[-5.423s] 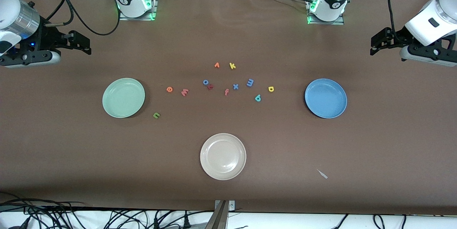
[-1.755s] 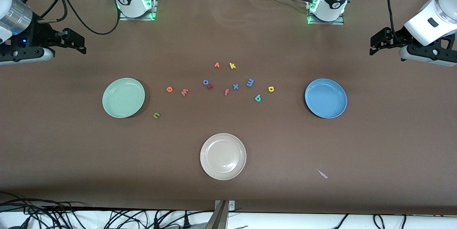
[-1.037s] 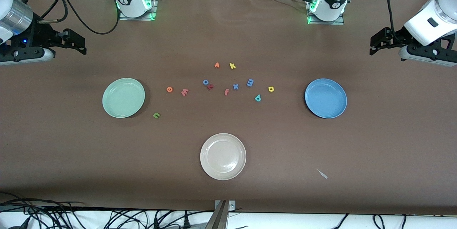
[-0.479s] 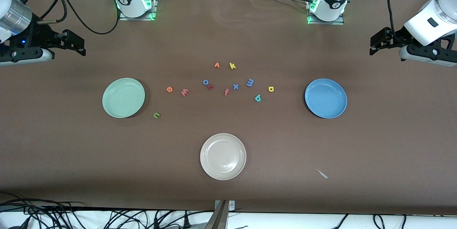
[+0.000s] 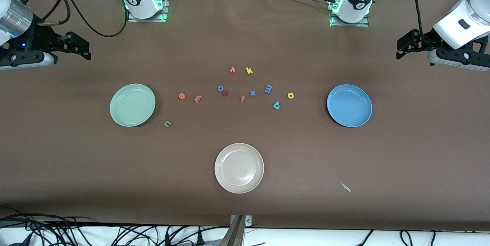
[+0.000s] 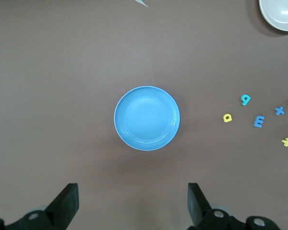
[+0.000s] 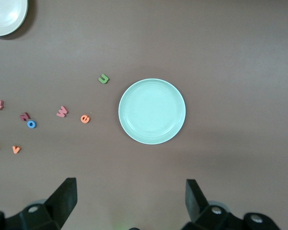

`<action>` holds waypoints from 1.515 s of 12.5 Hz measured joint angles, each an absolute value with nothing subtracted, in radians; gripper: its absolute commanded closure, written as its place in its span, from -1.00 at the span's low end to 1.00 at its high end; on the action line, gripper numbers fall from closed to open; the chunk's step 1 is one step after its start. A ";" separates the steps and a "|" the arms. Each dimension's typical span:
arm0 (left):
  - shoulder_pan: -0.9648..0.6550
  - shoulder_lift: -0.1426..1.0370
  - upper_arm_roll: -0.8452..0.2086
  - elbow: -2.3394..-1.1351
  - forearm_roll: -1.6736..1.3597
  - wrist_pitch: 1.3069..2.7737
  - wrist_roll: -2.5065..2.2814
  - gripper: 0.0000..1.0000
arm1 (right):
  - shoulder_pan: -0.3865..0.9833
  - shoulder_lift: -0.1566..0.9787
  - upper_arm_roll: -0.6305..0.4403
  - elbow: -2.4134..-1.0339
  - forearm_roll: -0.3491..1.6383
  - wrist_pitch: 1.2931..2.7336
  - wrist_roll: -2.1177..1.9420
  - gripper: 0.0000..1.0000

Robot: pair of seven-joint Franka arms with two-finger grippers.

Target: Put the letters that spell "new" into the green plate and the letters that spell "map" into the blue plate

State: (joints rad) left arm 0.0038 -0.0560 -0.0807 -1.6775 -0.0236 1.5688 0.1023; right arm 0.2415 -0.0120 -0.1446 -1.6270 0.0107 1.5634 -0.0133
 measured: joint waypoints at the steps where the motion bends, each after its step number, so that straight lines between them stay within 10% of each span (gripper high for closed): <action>1: 0.004 -0.056 -0.081 -1.677 -0.024 1.569 0.102 -1.00 | 0.241 -0.012 -0.145 -1.628 0.011 1.565 -0.013 -1.00; 19: 0.004 -0.056 -0.081 -1.677 -0.024 1.569 0.102 -1.00 | 0.280 0.158 -0.126 -1.728 0.053 1.854 0.059 -1.00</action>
